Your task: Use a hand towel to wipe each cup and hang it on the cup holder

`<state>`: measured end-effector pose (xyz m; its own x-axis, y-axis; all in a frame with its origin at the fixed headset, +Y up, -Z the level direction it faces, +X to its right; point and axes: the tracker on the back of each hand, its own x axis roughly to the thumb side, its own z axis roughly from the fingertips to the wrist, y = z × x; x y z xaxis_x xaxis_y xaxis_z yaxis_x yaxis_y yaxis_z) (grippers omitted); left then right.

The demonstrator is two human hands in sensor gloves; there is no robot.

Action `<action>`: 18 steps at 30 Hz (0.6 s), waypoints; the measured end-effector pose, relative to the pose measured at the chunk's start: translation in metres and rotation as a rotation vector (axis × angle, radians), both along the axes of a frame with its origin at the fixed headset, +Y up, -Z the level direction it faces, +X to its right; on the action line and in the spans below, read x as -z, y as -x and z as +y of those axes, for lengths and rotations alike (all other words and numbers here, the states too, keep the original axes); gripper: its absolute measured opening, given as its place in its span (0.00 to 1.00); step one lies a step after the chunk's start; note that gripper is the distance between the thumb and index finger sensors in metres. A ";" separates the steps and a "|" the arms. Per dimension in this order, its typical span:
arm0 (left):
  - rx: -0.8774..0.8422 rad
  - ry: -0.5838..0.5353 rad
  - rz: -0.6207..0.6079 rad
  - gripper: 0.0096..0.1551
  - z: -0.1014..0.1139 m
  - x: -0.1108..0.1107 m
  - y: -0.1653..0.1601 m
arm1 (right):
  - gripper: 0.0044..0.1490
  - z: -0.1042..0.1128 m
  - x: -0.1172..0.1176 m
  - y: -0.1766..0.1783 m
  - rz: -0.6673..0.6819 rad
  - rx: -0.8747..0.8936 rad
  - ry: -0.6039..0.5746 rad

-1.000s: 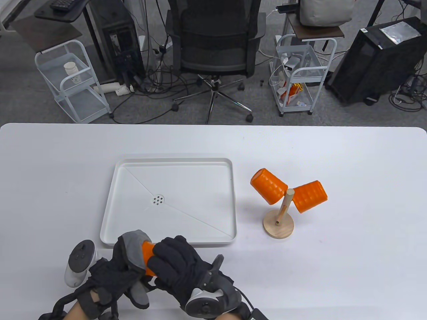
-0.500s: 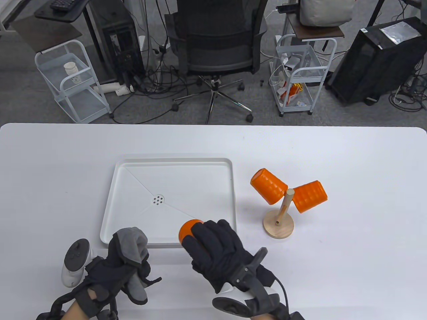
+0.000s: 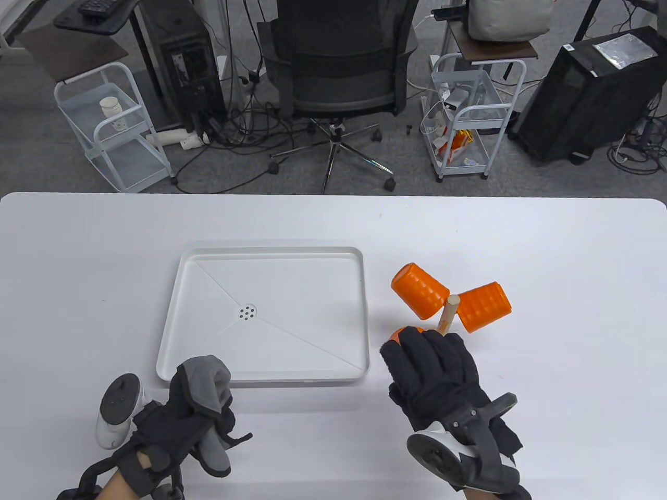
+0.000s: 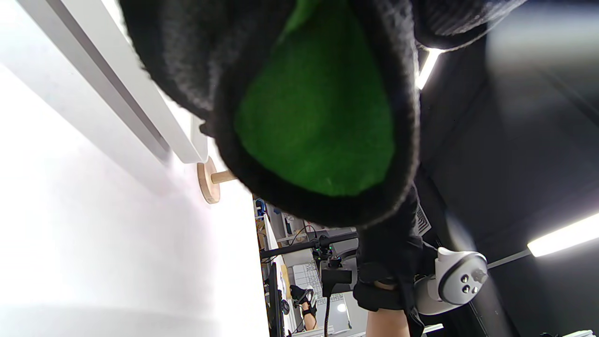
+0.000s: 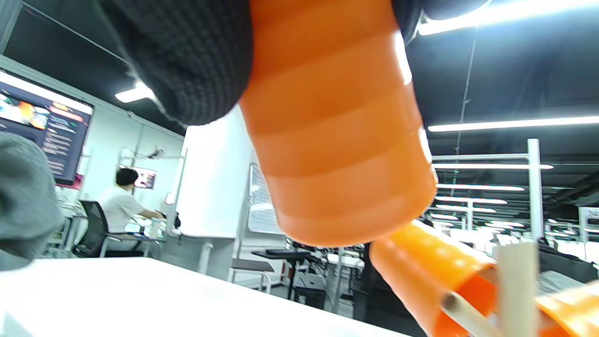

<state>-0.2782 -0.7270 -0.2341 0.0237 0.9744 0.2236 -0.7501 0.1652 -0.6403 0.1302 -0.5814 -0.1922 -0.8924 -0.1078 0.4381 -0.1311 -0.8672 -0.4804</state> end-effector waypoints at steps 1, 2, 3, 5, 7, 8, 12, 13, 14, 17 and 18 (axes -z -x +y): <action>0.001 0.000 0.000 0.48 0.000 0.000 0.000 | 0.49 -0.003 0.001 -0.002 -0.013 0.000 0.010; 0.001 0.000 0.000 0.48 0.000 0.000 0.000 | 0.49 -0.006 0.003 -0.004 -0.022 -0.004 0.010; 0.002 0.000 0.000 0.48 0.000 0.000 0.000 | 0.49 -0.008 0.004 -0.005 -0.029 -0.008 0.014; 0.001 0.001 -0.002 0.48 0.000 0.000 0.000 | 0.49 -0.016 0.009 -0.009 -0.062 -0.027 0.035; 0.002 0.001 -0.002 0.48 0.000 0.000 0.000 | 0.49 -0.022 0.015 -0.011 -0.087 -0.047 0.051; 0.003 0.002 -0.002 0.48 0.000 0.000 -0.001 | 0.49 -0.026 0.019 -0.012 -0.109 -0.063 0.060; 0.000 0.004 -0.003 0.48 0.000 0.000 -0.001 | 0.49 -0.038 0.029 -0.012 -0.142 -0.101 0.073; 0.001 0.004 -0.003 0.48 0.000 -0.001 -0.001 | 0.50 -0.041 0.032 -0.012 -0.153 -0.115 0.076; 0.000 0.004 -0.003 0.48 0.000 -0.001 -0.001 | 0.50 -0.045 0.036 -0.011 -0.168 -0.137 0.083; -0.001 0.003 -0.003 0.48 0.000 -0.001 -0.001 | 0.49 -0.053 0.043 -0.011 -0.196 -0.162 0.097; -0.002 0.003 -0.004 0.48 0.000 -0.001 -0.001 | 0.50 -0.055 0.045 -0.011 -0.204 -0.165 0.101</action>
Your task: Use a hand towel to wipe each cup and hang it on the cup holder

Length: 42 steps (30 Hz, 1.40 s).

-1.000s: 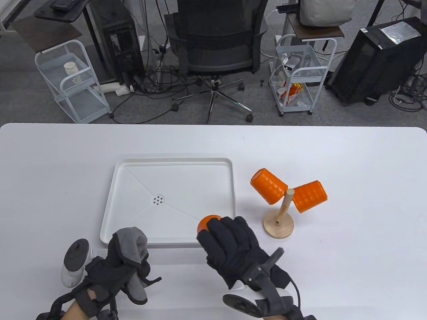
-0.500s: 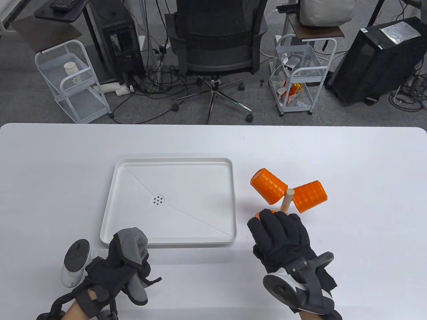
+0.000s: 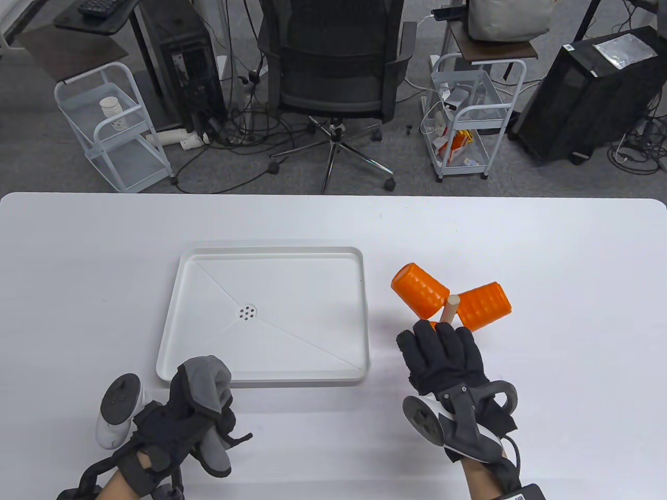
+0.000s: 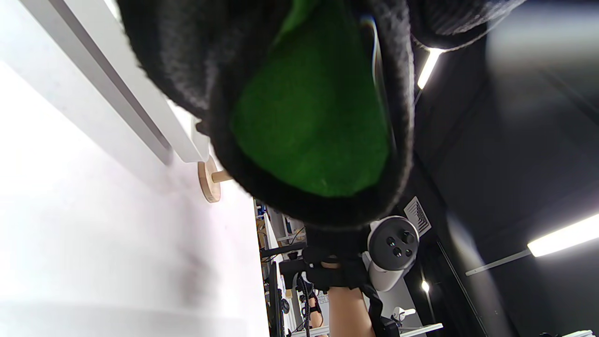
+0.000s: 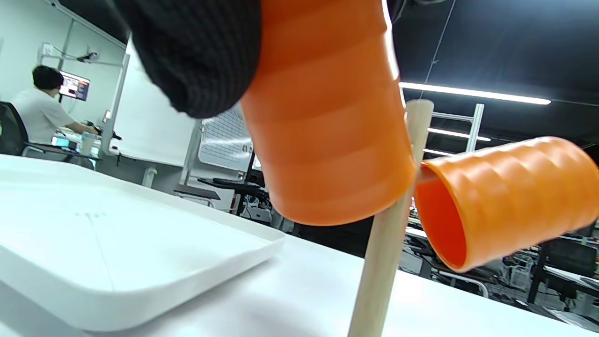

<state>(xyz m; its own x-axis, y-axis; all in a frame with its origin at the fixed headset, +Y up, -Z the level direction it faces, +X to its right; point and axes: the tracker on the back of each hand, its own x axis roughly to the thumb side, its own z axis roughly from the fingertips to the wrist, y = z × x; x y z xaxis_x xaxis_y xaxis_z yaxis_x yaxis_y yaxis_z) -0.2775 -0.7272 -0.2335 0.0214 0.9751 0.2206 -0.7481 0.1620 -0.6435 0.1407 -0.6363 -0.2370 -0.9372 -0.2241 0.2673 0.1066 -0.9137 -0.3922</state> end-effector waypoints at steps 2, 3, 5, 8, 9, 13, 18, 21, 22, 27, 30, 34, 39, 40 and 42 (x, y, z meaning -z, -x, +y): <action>-0.001 0.000 -0.001 0.48 0.000 0.000 0.000 | 0.50 -0.005 0.005 -0.001 -0.018 -0.006 0.008; -0.001 -0.001 -0.002 0.48 0.000 0.000 0.000 | 0.50 -0.006 0.006 -0.001 -0.027 -0.009 0.012; -0.001 -0.001 -0.003 0.48 0.000 0.000 0.000 | 0.50 -0.009 0.009 -0.001 -0.041 -0.023 0.015; -0.002 -0.002 -0.004 0.48 0.000 0.000 0.000 | 0.50 -0.014 0.011 -0.002 -0.060 -0.051 0.021; -0.003 -0.002 -0.005 0.48 0.000 0.000 0.000 | 0.49 -0.016 0.012 -0.001 -0.070 -0.078 0.024; -0.001 -0.002 -0.007 0.48 0.000 0.000 -0.001 | 0.49 -0.022 0.013 0.001 -0.078 -0.118 0.020; 0.000 0.001 -0.005 0.48 0.000 0.000 -0.001 | 0.50 -0.026 0.013 0.004 -0.073 -0.150 0.019; 0.001 0.001 -0.006 0.48 0.000 0.000 -0.001 | 0.50 -0.027 0.012 0.005 -0.071 -0.155 0.021; 0.002 0.001 -0.008 0.48 0.000 0.000 -0.001 | 0.50 -0.027 0.012 0.005 -0.070 -0.156 0.020; 0.003 0.002 -0.011 0.48 -0.001 0.000 -0.002 | 0.50 -0.028 0.010 0.005 -0.069 -0.153 0.016; 0.003 0.002 -0.012 0.48 -0.001 0.000 -0.002 | 0.50 -0.026 0.007 0.008 -0.060 -0.152 0.001; 0.003 0.004 -0.015 0.48 -0.001 0.000 -0.002 | 0.51 -0.019 0.003 0.016 -0.036 -0.131 -0.014; 0.003 0.004 -0.018 0.48 -0.001 -0.001 -0.003 | 0.51 -0.007 -0.003 0.036 0.023 -0.056 -0.006; 0.003 0.004 -0.019 0.48 -0.001 -0.001 -0.003 | 0.51 -0.006 -0.004 0.040 0.030 -0.038 -0.005; 0.007 0.004 -0.016 0.48 -0.001 -0.001 -0.003 | 0.51 -0.003 -0.004 0.048 0.045 0.004 0.010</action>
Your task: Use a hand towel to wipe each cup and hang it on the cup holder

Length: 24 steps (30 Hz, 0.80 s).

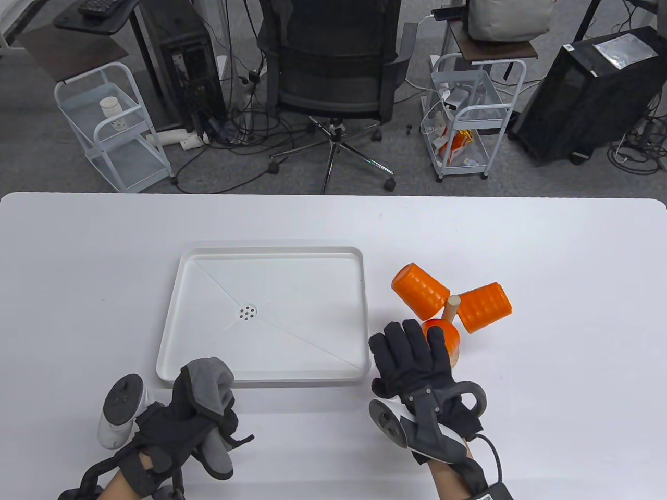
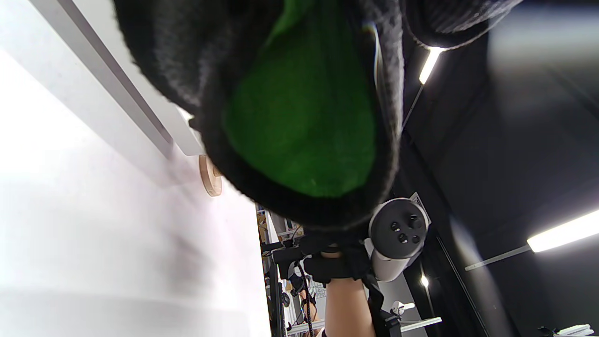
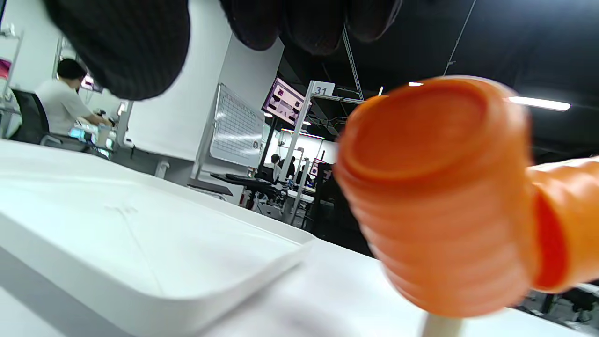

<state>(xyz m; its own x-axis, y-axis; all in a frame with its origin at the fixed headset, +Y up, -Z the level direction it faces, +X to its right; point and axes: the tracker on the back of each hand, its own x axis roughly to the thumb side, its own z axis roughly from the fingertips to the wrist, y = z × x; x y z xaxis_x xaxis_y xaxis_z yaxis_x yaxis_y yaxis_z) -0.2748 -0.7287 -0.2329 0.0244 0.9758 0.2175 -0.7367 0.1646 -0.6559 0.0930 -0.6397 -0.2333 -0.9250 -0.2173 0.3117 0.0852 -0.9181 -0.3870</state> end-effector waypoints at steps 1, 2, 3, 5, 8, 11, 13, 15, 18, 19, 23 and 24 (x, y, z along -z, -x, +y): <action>0.003 -0.002 0.001 0.48 0.000 0.000 0.000 | 0.51 0.001 0.000 0.006 0.003 0.029 0.021; 0.004 -0.003 0.002 0.48 0.000 0.000 0.000 | 0.51 0.001 0.002 0.013 0.012 0.070 0.049; 0.004 -0.004 0.003 0.48 0.000 0.000 0.000 | 0.52 0.001 0.003 0.017 0.019 0.095 0.064; 0.015 -0.010 0.004 0.48 0.000 0.000 0.000 | 0.51 0.000 0.007 0.027 0.039 0.157 0.097; 0.029 -0.014 0.003 0.48 0.000 -0.001 -0.001 | 0.52 -0.007 0.015 0.040 0.052 0.248 0.148; 0.057 -0.017 0.014 0.48 -0.001 0.000 -0.001 | 0.53 -0.017 0.023 0.049 0.047 0.329 0.207; 0.061 -0.012 0.013 0.48 -0.002 0.000 -0.001 | 0.53 -0.026 0.030 0.055 0.059 0.387 0.242; 0.072 -0.005 0.024 0.48 -0.002 0.001 0.000 | 0.53 -0.034 0.034 0.059 0.076 0.418 0.233; 0.111 0.015 0.072 0.48 -0.003 0.002 0.003 | 0.53 -0.047 0.037 0.060 0.057 0.411 0.241; 0.125 0.021 0.085 0.48 -0.004 0.002 0.004 | 0.54 -0.050 0.038 0.060 0.052 0.410 0.245; 0.230 0.029 0.205 0.48 0.000 0.007 0.017 | 0.53 -0.059 0.040 0.056 0.045 0.423 0.272; 0.262 0.025 0.252 0.48 0.003 0.008 0.023 | 0.54 -0.061 0.040 0.055 0.047 0.432 0.284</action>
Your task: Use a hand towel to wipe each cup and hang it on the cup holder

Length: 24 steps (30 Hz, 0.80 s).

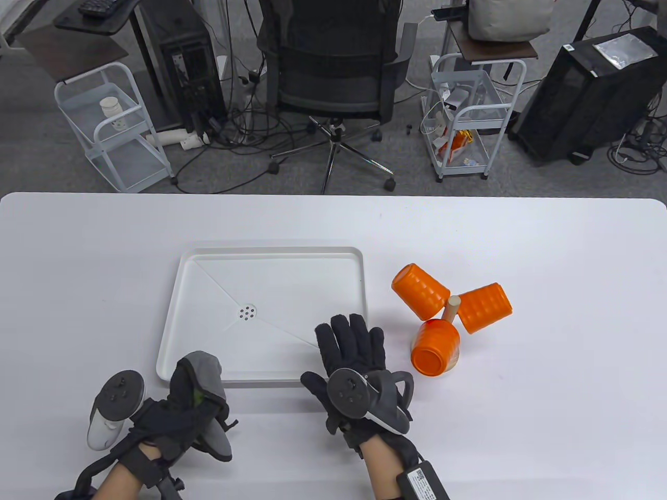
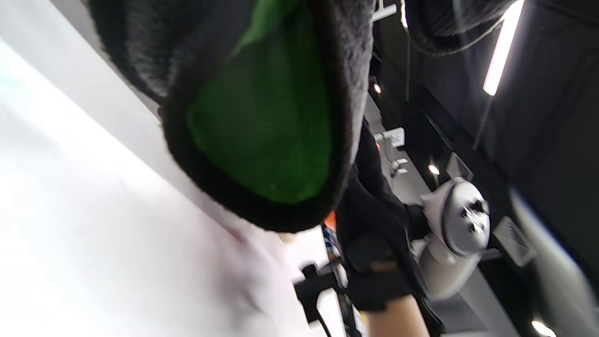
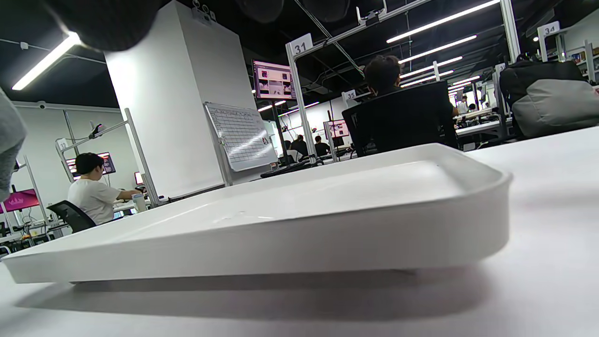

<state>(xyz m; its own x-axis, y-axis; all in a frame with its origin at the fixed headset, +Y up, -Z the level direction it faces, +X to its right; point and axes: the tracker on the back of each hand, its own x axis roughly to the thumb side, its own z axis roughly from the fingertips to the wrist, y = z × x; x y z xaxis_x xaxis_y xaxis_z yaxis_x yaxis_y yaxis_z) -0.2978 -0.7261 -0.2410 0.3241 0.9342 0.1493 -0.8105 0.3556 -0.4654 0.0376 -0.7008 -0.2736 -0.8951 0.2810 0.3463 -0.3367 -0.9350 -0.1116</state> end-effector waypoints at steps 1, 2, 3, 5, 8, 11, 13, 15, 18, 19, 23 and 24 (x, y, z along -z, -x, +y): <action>0.018 -0.003 0.026 0.48 0.002 0.000 0.004 | 0.54 -0.001 0.000 0.000 0.001 0.003 0.003; 0.048 -0.007 0.066 0.48 0.005 0.001 0.012 | 0.53 -0.001 0.000 0.000 0.003 0.007 0.008; 0.078 0.001 0.104 0.48 0.008 0.001 0.020 | 0.53 -0.002 0.000 0.000 0.006 0.006 0.012; 0.130 0.016 0.153 0.48 0.014 0.002 0.037 | 0.53 -0.002 0.000 0.001 0.013 0.011 0.017; 0.189 0.037 0.234 0.48 0.020 0.005 0.062 | 0.53 -0.002 0.000 0.001 0.021 0.018 0.020; 0.243 0.081 0.305 0.48 0.023 0.008 0.086 | 0.53 -0.002 0.000 0.001 0.027 0.030 0.018; 0.282 0.118 0.356 0.48 0.022 0.010 0.099 | 0.53 -0.001 -0.001 0.001 0.030 0.040 0.018; 0.327 0.164 0.420 0.48 0.020 0.011 0.111 | 0.53 -0.001 -0.001 0.000 0.033 0.051 0.018; 0.349 0.208 0.466 0.47 0.016 0.012 0.124 | 0.53 0.001 -0.002 -0.001 0.041 0.076 0.018; 0.355 0.222 0.483 0.48 0.015 0.011 0.128 | 0.53 0.002 -0.002 -0.001 0.043 0.081 0.017; 0.369 0.272 0.531 0.48 0.009 0.008 0.142 | 0.53 0.003 -0.004 0.000 0.049 0.088 0.011; 0.368 0.280 0.538 0.48 0.008 0.008 0.144 | 0.52 0.003 -0.004 0.000 0.050 0.089 0.010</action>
<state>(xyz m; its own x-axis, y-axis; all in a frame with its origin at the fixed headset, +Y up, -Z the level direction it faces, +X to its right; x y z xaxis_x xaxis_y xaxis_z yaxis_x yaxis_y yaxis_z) -0.4419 -0.7176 -0.2488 0.5879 0.7295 -0.3496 -0.8035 0.5764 -0.1485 0.0377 -0.6978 -0.2699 -0.8481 0.3628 0.3862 -0.4238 -0.9019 -0.0833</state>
